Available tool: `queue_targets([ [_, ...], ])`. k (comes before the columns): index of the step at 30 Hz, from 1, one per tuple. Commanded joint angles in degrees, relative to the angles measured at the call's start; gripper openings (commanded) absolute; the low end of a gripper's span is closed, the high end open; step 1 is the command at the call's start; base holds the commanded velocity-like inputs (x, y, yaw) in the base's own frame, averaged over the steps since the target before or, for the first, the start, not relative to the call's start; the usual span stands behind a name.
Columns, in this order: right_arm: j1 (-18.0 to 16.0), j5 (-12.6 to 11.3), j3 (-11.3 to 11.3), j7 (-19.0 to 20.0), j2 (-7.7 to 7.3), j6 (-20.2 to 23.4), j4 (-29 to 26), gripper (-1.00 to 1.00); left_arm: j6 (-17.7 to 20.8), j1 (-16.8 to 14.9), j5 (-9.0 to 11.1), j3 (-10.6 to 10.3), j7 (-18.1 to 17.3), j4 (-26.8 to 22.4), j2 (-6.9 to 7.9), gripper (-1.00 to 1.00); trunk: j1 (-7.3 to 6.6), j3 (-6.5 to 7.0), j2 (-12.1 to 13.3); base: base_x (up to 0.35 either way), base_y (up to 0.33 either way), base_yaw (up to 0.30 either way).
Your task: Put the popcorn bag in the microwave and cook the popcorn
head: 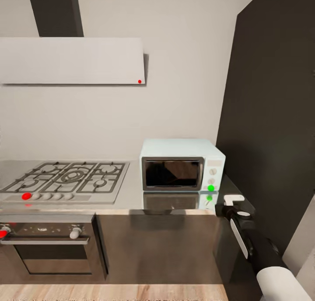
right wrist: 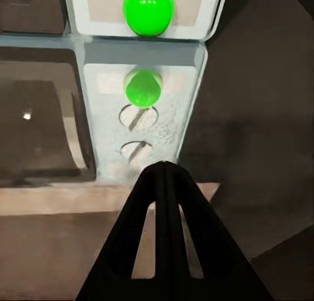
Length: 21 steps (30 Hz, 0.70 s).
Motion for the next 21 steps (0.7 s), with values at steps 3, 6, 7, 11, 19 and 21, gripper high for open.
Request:
queue_targets([
  [3, 0.26, 0.19, -0.05, 0.14, -0.06, 0.29, 0.65, -1.0, -0.22, -0.05, 0.6, -0.47, -0.2, 0.09, 0.0, 1.0, -0.01, -0.08, -0.06, -0.144, 0.0, 0.0],
  [6, 21.76, 5.33, -0.49, -0.74, 2.26, -34.75, 58.63, -1.0, -0.63, -0.05, -0.02, -0.82, -0.11, -0.19, 3.78, 1.0, -0.01, -0.08, -0.06, 0.0, 0.0, 0.0],
  [7, 21.76, 5.32, -0.49, -0.74, 2.26, -34.75, 58.63, -1.0, -0.63, -0.05, -0.02, -0.82, -0.11, -0.18, 3.78, 1.0, -0.01, -0.08, -0.06, 0.0, 0.0, 0.0],
  [11, 21.76, 5.38, -0.49, -0.74, 2.26, -34.75, 58.63, -1.0, -0.63, -0.05, -0.02, -0.82, -0.11, -0.17, 3.78, 1.0, -0.01, -0.08, -0.06, 0.0, 0.0, 0.0],
  [19, 21.76, 5.33, -0.49, -0.74, 2.26, -34.75, 58.63, -1.0, -0.63, -0.05, -0.02, -0.82, -0.11, -0.18, 3.78, 1.0, -0.01, -0.08, -0.06, 0.0, 0.0, 0.0],
  [21, 21.76, 5.36, -0.49, -0.74, 2.26, -34.75, 58.63, -1.0, -0.63, -0.05, -0.02, -0.82, -0.11, -0.19, 3.78, 1.0, -0.01, -0.08, -0.06, 0.0, 0.0, 0.0],
])
